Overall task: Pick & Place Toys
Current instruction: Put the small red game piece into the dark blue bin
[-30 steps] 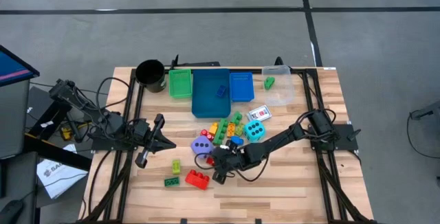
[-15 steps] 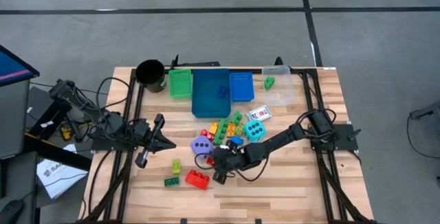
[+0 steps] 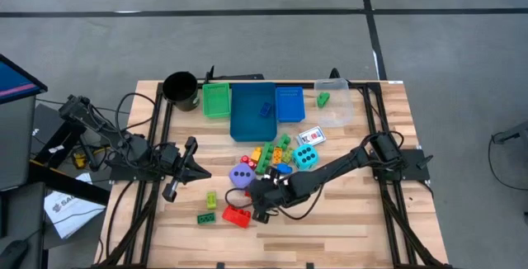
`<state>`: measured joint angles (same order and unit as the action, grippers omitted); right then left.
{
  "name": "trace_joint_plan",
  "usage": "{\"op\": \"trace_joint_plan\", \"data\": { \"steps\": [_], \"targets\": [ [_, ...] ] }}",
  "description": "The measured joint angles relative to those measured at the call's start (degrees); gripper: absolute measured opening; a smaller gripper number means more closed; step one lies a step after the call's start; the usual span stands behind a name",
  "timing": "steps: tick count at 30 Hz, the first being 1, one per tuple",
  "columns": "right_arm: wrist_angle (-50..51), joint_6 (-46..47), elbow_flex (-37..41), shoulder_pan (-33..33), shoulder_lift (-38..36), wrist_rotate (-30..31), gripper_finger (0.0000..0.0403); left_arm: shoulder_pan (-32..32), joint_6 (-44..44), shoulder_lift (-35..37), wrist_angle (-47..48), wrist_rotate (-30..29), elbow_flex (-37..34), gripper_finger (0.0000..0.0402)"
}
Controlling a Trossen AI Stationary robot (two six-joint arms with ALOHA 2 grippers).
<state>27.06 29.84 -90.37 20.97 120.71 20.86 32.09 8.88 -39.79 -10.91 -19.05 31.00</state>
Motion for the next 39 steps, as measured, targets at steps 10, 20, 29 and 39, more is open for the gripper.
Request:
{"op": "trace_joint_plan", "data": {
  "steps": [10,20,29,39],
  "targets": [
    [11.22,1.73,-3.81,2.50,-1.93,4.86,0.0139,-0.01,0.02,0.00,0.14,-0.02,0.00,0.0001],
    [22.15,7.44,-3.78,7.68,-11.40,18.33,0.0141,0.01,0.00,0.07,0.58,-0.02,0.00,0.0001],
    [48.79,27.76,-3.75,11.58,-20.74,36.55,0.0139,0.01,-0.07,0.01,0.62,-9.60,0.00,0.0001],
    [62.26,32.87,-3.73,3.04,-31.09,44.97,0.0144,-7.32,-10.61,-4.99,-4.18,-19.68,0.00,0.0001]
  ]
}}
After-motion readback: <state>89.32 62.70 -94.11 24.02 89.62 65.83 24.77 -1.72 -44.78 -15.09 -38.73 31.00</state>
